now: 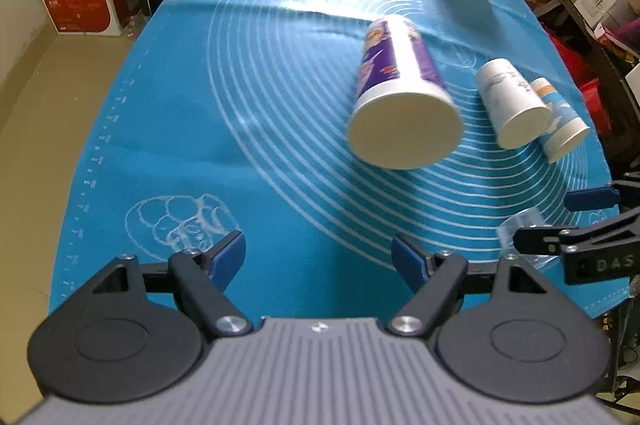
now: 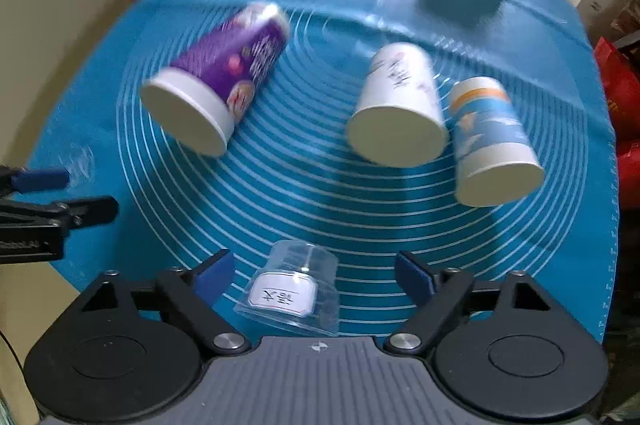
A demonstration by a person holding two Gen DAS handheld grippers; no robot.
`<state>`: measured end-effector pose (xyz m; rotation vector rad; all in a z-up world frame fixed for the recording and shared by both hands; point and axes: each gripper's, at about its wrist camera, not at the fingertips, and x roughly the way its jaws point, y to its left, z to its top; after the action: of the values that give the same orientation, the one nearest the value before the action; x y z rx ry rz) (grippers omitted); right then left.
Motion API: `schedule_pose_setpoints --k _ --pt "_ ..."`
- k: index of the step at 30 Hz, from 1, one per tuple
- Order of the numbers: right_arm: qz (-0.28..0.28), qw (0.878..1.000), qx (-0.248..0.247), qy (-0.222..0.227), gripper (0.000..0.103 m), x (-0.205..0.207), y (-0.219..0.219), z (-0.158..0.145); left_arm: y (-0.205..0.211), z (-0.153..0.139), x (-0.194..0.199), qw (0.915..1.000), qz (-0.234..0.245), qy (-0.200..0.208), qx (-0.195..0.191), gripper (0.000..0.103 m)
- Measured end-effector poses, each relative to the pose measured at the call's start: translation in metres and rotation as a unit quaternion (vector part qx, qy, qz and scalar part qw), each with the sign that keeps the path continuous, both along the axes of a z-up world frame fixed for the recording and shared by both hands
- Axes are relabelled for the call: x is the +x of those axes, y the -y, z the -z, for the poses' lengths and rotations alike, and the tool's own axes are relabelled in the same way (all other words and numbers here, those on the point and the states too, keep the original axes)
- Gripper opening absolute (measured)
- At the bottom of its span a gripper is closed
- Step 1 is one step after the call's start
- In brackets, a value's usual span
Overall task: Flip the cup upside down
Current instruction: 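Grasp the clear cup with the right gripper while the left gripper releases it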
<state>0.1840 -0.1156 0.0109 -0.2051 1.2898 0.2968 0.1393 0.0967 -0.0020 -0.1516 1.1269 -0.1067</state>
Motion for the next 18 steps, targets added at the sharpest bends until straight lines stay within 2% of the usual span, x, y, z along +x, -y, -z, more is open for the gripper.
schedule_pose_setpoints --k 8,9,10,11,12,14,16,18 --pt "0.021 0.998 0.011 -0.061 0.074 0.02 -0.005 0.019 -0.01 0.012 -0.002 0.9999 0.0 -0.007 -0.013 0.08" --pt "0.025 0.997 0.009 -0.066 0.068 0.022 -0.005 0.022 -0.01 0.013 -0.002 0.9998 0.0 -0.009 -0.016 0.08" --pt "0.028 0.997 0.003 -0.068 0.056 0.023 -0.005 0.025 -0.011 0.014 -0.002 0.9998 0.0 -0.009 -0.017 0.08" --pt "0.031 0.997 0.006 -0.071 0.052 0.023 -0.003 0.027 -0.01 0.015 -0.002 0.9998 0.0 -0.01 -0.018 0.08" --pt "0.031 0.997 0.009 -0.069 0.047 0.022 -0.002 0.027 -0.01 0.016 -0.002 0.9998 0.0 -0.01 -0.019 0.08" --pt "0.026 0.998 0.012 -0.061 0.046 0.018 -0.002 0.026 -0.009 0.017 -0.002 0.9997 0.001 -0.011 -0.02 0.08" --pt "0.028 0.999 0.012 -0.042 0.04 0.011 -0.001 0.025 -0.007 0.019 -0.002 0.9997 0.002 -0.011 -0.022 0.08" --pt "0.028 0.999 0.022 -0.008 0.04 0.002 0.005 0.018 -0.005 0.019 -0.002 0.9997 0.004 -0.008 -0.022 0.08"
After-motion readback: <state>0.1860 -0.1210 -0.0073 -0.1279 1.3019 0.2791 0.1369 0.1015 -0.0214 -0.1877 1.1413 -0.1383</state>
